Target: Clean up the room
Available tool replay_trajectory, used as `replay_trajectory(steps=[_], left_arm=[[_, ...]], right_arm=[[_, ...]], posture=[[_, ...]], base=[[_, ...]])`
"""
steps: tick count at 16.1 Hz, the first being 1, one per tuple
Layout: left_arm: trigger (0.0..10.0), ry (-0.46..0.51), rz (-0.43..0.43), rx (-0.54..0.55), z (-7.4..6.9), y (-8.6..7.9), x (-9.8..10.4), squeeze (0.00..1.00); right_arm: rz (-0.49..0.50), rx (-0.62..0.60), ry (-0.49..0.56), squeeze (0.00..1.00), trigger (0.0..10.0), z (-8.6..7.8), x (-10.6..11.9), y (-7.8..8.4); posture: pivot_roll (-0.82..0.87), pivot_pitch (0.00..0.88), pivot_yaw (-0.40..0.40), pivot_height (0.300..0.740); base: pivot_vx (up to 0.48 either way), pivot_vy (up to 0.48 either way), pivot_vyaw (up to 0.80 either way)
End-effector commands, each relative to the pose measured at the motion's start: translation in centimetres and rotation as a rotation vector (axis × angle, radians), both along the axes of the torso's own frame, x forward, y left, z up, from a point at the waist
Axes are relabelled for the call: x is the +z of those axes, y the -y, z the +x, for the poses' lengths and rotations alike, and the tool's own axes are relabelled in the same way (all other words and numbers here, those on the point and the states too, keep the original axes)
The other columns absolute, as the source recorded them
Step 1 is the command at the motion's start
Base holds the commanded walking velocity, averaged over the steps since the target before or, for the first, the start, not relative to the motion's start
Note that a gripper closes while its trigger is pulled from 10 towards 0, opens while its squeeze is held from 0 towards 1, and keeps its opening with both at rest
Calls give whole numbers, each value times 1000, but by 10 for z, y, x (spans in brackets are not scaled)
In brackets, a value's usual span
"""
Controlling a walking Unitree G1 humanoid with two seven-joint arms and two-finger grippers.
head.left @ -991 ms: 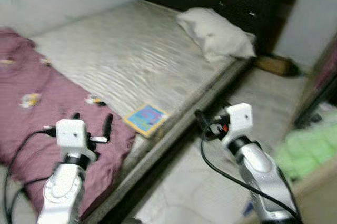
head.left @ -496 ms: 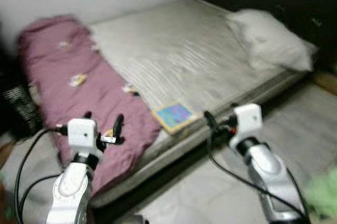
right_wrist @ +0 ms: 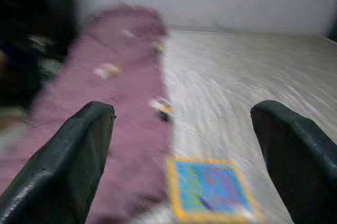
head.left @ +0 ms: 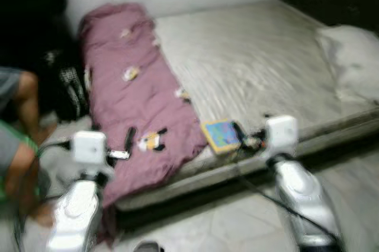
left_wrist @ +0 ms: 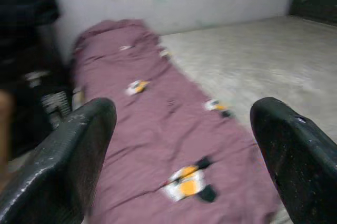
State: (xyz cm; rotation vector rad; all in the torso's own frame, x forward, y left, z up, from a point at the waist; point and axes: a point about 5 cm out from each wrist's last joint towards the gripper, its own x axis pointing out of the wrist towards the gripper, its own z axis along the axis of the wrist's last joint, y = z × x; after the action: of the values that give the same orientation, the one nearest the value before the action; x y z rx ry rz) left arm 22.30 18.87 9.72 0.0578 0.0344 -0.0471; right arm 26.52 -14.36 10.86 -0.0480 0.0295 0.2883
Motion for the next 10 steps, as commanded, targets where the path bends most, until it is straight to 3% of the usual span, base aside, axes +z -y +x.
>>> replay_trajectory(steps=[1,8,10], left_arm=[[10000,12,-1,-15,2,4,2,0],[10000,7,6,-17,3,4,0,0],[10000,22,-3,-43,3,5,2,0]], right_arm=[[-23,-31,-9,0,10000,-1,-2,11],[-12,-26,-7,0,10000,2,-2,10],[-4,-34,-3,0,10000,3,-1,11]], posture=[[15,2,-13,740],[20,0,-16,740],[18,0,-14,740]], base=[[0,0,800],[0,0,798],[0,0,250]])
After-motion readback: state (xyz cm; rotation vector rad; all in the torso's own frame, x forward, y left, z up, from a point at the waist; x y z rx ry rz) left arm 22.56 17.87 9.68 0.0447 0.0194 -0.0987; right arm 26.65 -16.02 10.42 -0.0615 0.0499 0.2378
